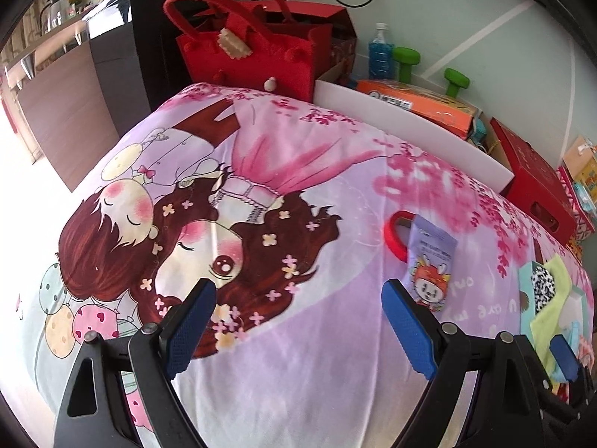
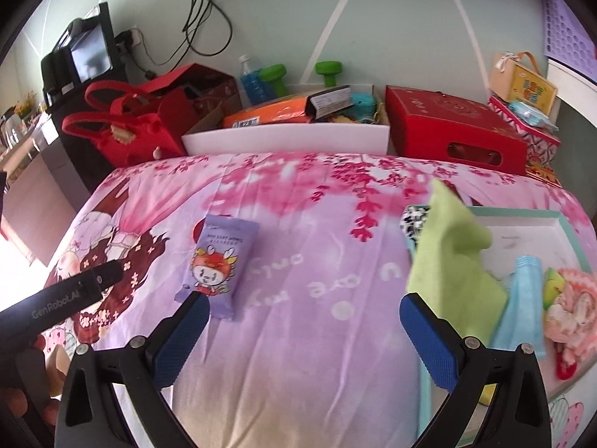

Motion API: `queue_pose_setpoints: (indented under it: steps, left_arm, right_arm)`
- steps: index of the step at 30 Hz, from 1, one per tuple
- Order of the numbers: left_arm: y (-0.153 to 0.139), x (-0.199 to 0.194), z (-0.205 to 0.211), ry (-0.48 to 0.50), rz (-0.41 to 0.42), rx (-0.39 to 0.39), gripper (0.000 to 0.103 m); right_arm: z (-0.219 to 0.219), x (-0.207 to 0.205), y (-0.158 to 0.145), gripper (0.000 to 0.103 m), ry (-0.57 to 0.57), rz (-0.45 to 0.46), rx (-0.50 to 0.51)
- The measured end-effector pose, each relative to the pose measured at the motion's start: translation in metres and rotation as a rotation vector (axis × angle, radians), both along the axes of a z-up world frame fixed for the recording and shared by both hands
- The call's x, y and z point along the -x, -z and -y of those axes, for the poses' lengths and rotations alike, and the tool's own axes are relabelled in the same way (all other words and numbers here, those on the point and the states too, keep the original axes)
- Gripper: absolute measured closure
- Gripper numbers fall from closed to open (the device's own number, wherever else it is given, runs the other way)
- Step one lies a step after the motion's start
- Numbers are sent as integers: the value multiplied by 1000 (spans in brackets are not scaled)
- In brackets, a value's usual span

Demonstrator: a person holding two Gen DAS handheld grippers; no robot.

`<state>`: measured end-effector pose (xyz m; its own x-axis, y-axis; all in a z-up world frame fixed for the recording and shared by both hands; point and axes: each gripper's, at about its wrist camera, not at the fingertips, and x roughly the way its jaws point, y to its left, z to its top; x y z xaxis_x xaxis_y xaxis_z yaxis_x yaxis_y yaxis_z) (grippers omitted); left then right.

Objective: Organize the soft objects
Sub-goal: 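Withdraw both tools from the tray toward the wipes pack and tape roll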

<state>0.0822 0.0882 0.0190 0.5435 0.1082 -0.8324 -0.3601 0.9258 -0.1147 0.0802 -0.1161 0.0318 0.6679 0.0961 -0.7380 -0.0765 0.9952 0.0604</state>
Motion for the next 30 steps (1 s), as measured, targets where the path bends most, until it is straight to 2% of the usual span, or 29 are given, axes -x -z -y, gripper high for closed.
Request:
queue_pose_setpoints:
  steps: [14, 23, 30]
  left_arm:
    - [24, -13, -23, -52, -33, -4, 13]
    - [34, -24, -31, -63, -33, -11, 13]
    - [36, -32, -39, -76, -16, 1, 13]
  right_arm:
    - [-25, -6, 14, 0, -39, -33, 28]
    - [-37, -24, 20, 0, -58, -41, 50]
    - [-58, -43, 33, 0, -118, -69, 64]
